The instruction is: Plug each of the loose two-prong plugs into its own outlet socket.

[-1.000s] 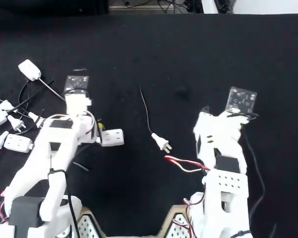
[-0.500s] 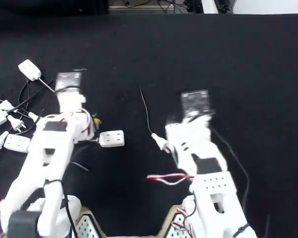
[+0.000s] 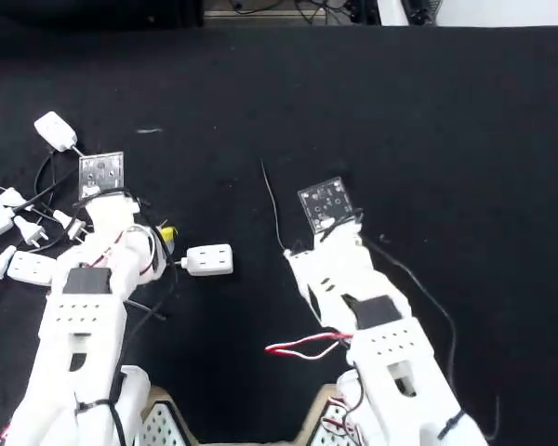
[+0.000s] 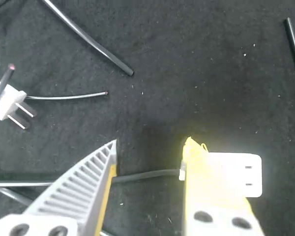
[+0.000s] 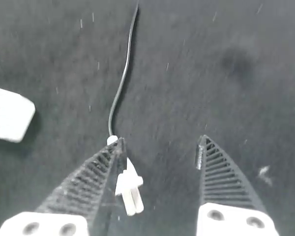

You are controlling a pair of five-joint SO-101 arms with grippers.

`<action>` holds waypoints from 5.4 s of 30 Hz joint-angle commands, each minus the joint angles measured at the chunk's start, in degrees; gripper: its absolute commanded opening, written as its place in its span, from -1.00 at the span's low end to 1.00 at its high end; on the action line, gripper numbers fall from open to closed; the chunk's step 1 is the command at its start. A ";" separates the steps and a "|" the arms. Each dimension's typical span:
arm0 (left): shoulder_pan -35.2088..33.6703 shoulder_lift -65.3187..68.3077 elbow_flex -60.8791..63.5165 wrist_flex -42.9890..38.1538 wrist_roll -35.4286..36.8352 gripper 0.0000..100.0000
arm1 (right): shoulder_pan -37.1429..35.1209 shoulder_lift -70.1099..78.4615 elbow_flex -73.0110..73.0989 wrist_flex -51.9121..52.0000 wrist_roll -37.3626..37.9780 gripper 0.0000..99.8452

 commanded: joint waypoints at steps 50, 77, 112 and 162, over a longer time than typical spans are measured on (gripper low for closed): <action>-0.75 -2.20 5.49 -9.14 0.53 -0.56 | -9.67 39.78 -25.54 9.14 6.24 -0.60; -0.92 -2.20 5.49 -8.88 0.53 -0.56 | 9.76 8.92 -15.69 24.35 5.80 -0.80; -1.01 -2.29 6.37 -9.14 0.53 -0.56 | 13.89 29.93 -20.53 23.82 40.88 -0.83; -1.10 -2.29 6.46 -9.14 0.53 -0.56 | 5.45 9.98 -5.32 22.42 75.25 -0.58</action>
